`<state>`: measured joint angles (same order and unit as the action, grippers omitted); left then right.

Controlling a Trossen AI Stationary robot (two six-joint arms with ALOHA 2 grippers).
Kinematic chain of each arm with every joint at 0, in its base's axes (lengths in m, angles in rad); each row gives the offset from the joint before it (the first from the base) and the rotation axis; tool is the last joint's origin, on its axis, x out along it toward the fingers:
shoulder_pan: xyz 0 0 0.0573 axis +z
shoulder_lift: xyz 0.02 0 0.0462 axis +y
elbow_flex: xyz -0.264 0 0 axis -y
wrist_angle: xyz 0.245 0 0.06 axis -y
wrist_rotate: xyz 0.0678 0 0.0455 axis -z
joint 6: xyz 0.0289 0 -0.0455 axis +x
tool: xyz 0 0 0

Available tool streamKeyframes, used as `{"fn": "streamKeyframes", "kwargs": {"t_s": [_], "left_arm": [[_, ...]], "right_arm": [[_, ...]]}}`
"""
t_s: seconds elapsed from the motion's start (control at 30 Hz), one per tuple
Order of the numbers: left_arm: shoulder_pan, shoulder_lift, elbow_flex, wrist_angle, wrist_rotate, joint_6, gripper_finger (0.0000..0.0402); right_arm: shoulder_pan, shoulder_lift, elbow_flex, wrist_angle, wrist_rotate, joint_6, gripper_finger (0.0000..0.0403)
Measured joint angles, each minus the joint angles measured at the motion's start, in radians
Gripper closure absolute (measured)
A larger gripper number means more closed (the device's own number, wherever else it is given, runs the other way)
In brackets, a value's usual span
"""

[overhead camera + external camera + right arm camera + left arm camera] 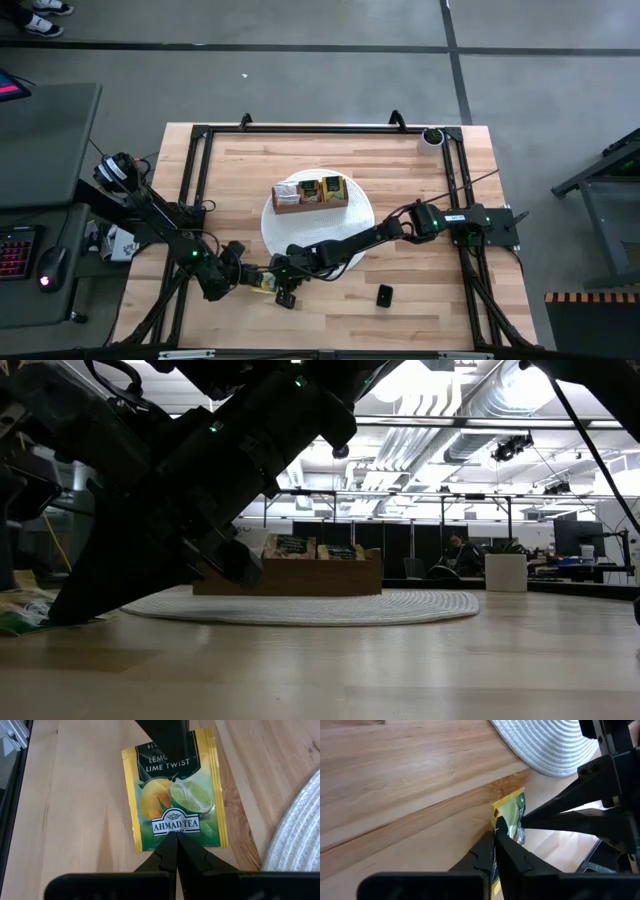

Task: Pick & Place Tea
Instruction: Put the yellow tea bag into the right section of the wooden organizer

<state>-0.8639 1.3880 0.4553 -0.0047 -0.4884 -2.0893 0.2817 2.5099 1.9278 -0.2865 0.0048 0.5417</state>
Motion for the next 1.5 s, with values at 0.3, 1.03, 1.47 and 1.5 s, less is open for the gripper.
{"fn": "streamKeyframes", "kwargs": {"t_s": [0.3, 1.03, 1.47, 1.5], "left_arm": [[0.0, 0.0, 0.0, 0.007, 0.001, 0.017, 0.0401], [0.0, -0.033, 0.0, 0.003, -0.008, 0.126, 0.0401], [0.026, -0.298, -0.001, -0.073, -0.166, 0.37, 0.0401], [0.039, -0.327, -0.001, -0.081, -0.167, 0.4, 0.0401]], "right_arm": [[0.0, -0.028, -0.002, -0.012, 0.012, -0.029, 0.0403], [-0.002, -0.286, -0.002, -0.274, -0.023, -0.059, 0.0363], [0.001, -0.475, 0.0, -0.453, 0.002, -0.104, 0.0344], [0.002, -0.49, 0.0, -0.465, 0.002, -0.105, 0.0346]]}}
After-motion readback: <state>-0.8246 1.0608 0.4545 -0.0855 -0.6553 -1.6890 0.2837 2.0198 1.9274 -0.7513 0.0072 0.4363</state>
